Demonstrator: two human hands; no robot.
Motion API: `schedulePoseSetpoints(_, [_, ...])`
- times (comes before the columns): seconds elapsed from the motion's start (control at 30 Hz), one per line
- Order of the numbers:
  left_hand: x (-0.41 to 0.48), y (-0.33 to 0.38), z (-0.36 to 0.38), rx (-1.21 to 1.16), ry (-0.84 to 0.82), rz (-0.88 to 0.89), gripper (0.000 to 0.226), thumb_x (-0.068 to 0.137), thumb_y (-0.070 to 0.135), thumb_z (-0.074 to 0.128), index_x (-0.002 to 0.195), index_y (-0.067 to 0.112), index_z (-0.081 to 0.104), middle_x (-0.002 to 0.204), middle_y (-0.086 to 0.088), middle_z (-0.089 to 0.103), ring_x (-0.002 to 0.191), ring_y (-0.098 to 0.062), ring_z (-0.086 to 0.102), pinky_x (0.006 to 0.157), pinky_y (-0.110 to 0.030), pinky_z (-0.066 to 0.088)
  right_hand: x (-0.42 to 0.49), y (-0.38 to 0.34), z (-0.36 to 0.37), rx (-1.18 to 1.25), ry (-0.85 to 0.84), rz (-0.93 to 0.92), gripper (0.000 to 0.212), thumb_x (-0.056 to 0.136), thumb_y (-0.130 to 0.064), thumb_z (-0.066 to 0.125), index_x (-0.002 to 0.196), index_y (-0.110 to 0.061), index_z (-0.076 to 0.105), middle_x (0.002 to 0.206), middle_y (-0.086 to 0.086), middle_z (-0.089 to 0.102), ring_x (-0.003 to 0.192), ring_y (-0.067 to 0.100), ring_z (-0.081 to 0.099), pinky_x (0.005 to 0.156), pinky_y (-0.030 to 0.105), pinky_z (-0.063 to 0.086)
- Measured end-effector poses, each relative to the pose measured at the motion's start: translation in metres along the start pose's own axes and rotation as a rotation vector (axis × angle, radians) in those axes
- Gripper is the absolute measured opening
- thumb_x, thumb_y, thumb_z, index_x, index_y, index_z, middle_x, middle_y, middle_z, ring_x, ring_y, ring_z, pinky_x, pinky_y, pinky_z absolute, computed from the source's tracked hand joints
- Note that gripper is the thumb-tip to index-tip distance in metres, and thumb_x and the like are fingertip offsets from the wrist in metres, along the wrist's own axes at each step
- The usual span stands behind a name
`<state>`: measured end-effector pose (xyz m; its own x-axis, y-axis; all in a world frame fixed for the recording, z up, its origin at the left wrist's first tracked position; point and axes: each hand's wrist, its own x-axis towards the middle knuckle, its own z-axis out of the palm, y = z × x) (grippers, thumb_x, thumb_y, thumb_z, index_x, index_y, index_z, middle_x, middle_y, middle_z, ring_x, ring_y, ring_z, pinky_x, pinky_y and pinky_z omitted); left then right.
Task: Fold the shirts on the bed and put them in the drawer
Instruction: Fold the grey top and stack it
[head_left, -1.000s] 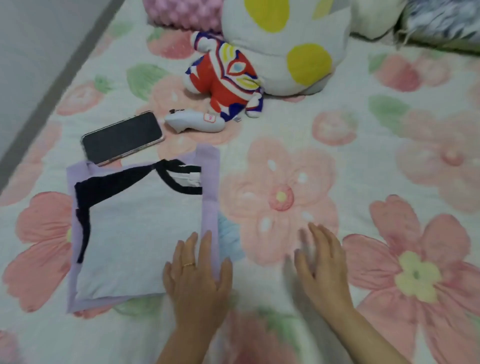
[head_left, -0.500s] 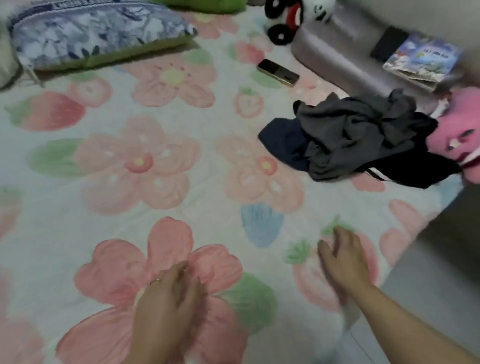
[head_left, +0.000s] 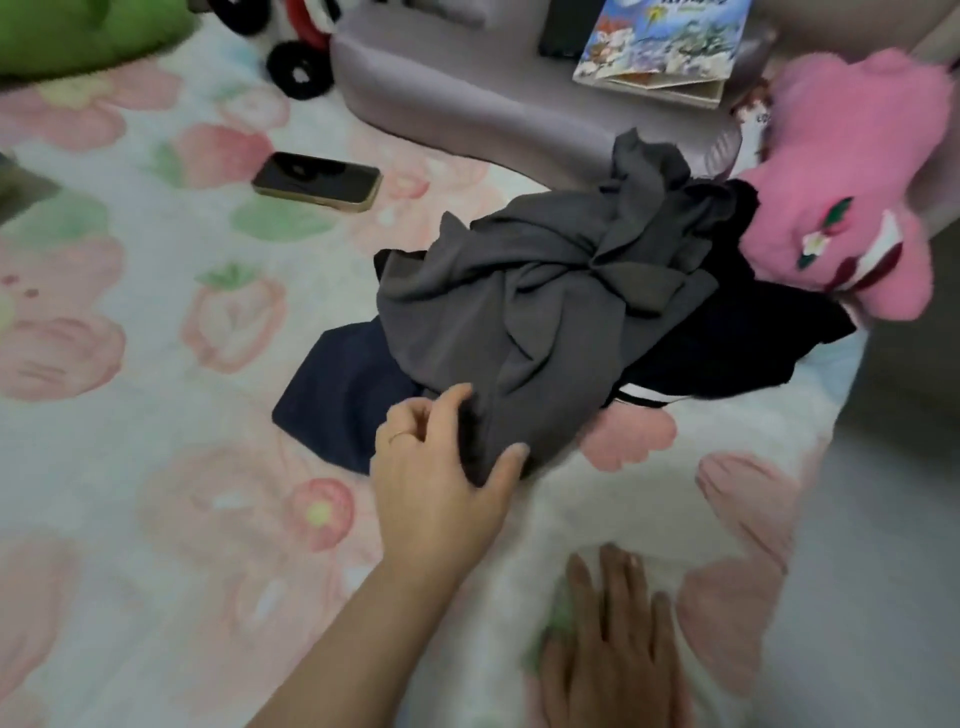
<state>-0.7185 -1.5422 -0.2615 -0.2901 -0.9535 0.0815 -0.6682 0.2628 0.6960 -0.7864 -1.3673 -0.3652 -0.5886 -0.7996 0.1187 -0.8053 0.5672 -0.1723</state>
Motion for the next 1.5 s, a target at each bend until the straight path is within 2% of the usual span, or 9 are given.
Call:
schedulePoseSetpoints(0.17, [0.03, 0.024, 0.035, 0.21, -0.123, -0.01, 0.031, 0.076, 0.046, 0.067, 0.09, 0.019, 0.059, 0.101, 0.0, 0.052, 0.104, -0.023, 0.038, 0.072, -0.03, 0.015, 0.003, 0.003, 0.007, -0.026, 0.035, 0.019, 0.051, 0.082, -0.043, 0.029, 0.121, -0.025, 0.057, 0.125, 0.015, 0.057, 0.13, 0.025, 0.034, 0.109, 0.043, 0.024])
schedulePoseSetpoints(0.33, [0.023, 0.011, 0.001, -0.217, -0.019, -0.051, 0.015, 0.089, 0.016, 0.057, 0.08, 0.015, 0.045, 0.064, 0.008, 0.051, 0.066, -0.001, 0.055, 0.059, -0.015, 0.036, 0.003, 0.0, -0.004, -0.038, -0.032, -0.038, 0.066, 0.068, -0.039, 0.044, 0.131, -0.018, 0.041, 0.137, 0.019, 0.048, 0.131, 0.032, 0.032, 0.109, 0.046, 0.016])
schedulePoseSetpoints(0.57, [-0.048, -0.028, -0.1, -0.359, 0.221, -0.132, 0.007, 0.079, 0.05, 0.046, 0.074, 0.044, 0.047, 0.064, -0.014, 0.058, 0.05, -0.018, 0.047, 0.052, -0.038, 0.045, 0.002, -0.007, -0.018, 0.001, -0.135, 0.014, 0.064, 0.071, -0.037, 0.038, 0.13, -0.014, 0.049, 0.14, 0.018, 0.046, 0.128, 0.036, 0.044, 0.108, 0.046, 0.019])
schedulePoseSetpoints(0.7, [-0.123, -0.049, -0.181, -0.289, 0.239, -0.214, 0.021, 0.071, 0.06, 0.044, 0.076, 0.041, 0.05, 0.056, -0.003, 0.062, 0.037, -0.014, 0.044, 0.032, -0.024, 0.032, -0.002, -0.01, -0.044, 0.022, -0.218, 0.036, 0.064, 0.075, -0.037, 0.031, 0.127, -0.008, 0.055, 0.137, 0.021, 0.047, 0.127, 0.039, 0.044, 0.105, 0.053, 0.029])
schedulePoseSetpoints(0.87, [-0.203, -0.057, -0.283, -0.207, 0.324, -0.334, 0.011, 0.082, 0.04, 0.058, 0.073, 0.038, 0.052, 0.062, 0.009, 0.065, 0.048, 0.003, 0.052, 0.047, -0.016, 0.038, -0.051, -0.052, -0.115, 0.287, -0.348, 0.039, 0.045, 0.092, -0.029, 0.041, 0.13, -0.006, 0.049, 0.136, 0.015, 0.048, 0.124, 0.029, 0.044, 0.103, 0.034, 0.031])
schedulePoseSetpoints(1.17, [-0.309, 0.005, -0.426, -0.464, 0.399, -0.359, 0.023, 0.085, 0.009, 0.061, 0.066, 0.021, 0.062, 0.059, 0.01, 0.065, 0.054, 0.004, 0.055, 0.055, -0.009, 0.041, -0.178, -0.273, -0.321, 0.939, -0.538, -0.665, 0.055, 0.089, -0.022, 0.058, 0.128, -0.05, 0.032, 0.122, -0.036, 0.036, 0.11, -0.017, 0.038, 0.091, -0.002, 0.027])
schedulePoseSetpoints(1.27, [-0.343, 0.022, -0.482, -0.539, 0.426, -0.348, 0.016, 0.082, 0.015, 0.068, 0.066, 0.019, 0.065, 0.063, 0.007, 0.066, 0.059, -0.002, 0.057, 0.058, -0.013, 0.044, -0.207, -0.321, -0.372, 0.942, -0.672, -0.855, 0.032, 0.089, -0.007, 0.055, 0.11, -0.031, 0.059, 0.104, -0.024, 0.055, 0.095, -0.003, 0.052, 0.086, 0.013, 0.038])
schedulePoseSetpoints(1.4, [-0.396, 0.033, -0.549, -0.457, 0.349, -0.421, 0.034, 0.05, 0.044, 0.077, 0.074, 0.024, 0.064, 0.067, 0.005, 0.064, 0.063, -0.004, 0.056, 0.06, -0.015, 0.044, -0.238, -0.348, -0.424, 0.925, -0.695, -0.984, 0.029, 0.091, -0.008, 0.052, 0.075, -0.032, 0.052, 0.07, -0.014, 0.057, 0.071, -0.007, 0.053, 0.064, 0.008, 0.036])
schedulePoseSetpoints(1.5, [-0.433, 0.035, -0.588, -0.172, 0.299, -0.451, 0.029, 0.057, 0.033, 0.084, 0.067, 0.021, 0.059, 0.057, 0.009, 0.054, 0.056, -0.003, 0.049, 0.051, -0.014, 0.035, -0.255, -0.362, -0.458, 0.957, -0.649, -1.041, 0.026, 0.093, -0.014, 0.051, 0.068, -0.02, 0.053, 0.061, -0.007, 0.054, 0.064, -0.003, 0.05, 0.058, 0.009, 0.034])
